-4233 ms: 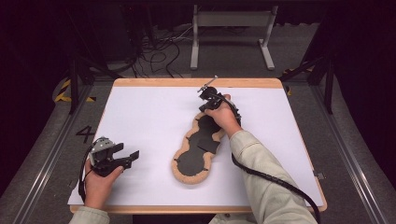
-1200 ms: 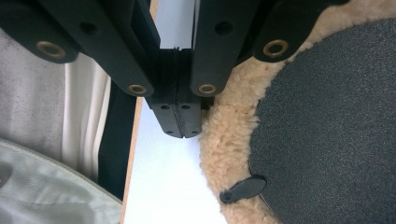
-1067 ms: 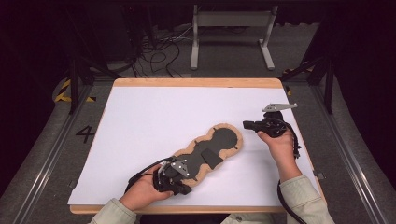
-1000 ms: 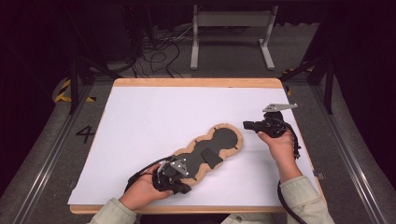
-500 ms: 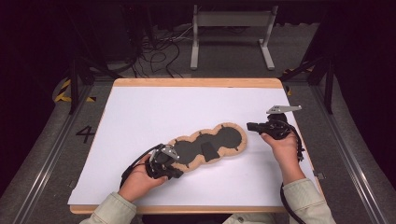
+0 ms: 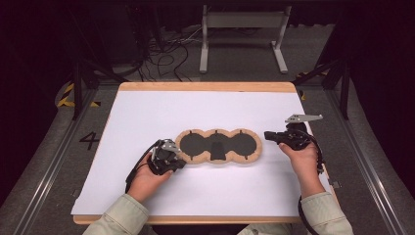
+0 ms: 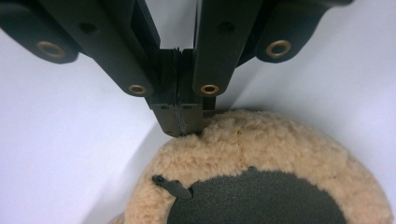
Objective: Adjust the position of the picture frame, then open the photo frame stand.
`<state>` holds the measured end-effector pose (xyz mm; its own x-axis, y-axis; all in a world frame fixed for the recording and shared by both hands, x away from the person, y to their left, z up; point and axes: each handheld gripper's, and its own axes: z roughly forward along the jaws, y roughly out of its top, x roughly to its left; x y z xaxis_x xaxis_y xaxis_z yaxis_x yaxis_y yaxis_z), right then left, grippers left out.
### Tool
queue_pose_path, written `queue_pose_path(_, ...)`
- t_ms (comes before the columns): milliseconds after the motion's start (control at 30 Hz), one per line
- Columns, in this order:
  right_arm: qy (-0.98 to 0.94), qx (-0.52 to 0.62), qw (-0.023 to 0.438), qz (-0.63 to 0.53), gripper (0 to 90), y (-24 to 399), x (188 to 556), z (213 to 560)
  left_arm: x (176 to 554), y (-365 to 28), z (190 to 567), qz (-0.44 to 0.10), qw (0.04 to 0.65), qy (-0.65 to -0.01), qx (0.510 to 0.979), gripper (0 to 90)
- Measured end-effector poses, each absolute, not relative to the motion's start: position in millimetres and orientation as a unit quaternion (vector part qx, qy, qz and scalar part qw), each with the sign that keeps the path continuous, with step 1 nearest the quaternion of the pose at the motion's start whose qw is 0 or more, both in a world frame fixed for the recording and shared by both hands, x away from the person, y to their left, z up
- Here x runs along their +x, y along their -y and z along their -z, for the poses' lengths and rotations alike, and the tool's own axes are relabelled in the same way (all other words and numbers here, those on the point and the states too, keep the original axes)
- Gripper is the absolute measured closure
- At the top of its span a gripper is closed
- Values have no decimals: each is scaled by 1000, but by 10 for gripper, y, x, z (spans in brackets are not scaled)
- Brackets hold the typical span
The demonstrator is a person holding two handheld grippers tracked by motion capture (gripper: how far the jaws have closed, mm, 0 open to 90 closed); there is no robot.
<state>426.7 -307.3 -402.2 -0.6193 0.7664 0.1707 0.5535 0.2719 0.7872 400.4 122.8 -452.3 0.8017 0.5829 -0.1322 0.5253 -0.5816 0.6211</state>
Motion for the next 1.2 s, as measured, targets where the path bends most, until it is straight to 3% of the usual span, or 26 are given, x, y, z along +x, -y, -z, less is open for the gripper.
queue_pose_path(300, -794, 412, 122, -429, 900, 3036, 4233, 4015, 4014, -1296, 4479, -23, 344, -308, 887, 783)
queue_pose_path(667, -813, 367, 114, -437, 900, 2799, 4145, 3895, 3983, -1533, 4314, -48, 398, -313, 861, 671)
queue_pose_path(1200, -846, 311, 90, -424, 900, 2488, 4027, 3823, 3974, -1625, 4254, -81, 424, -332, 839, 601)
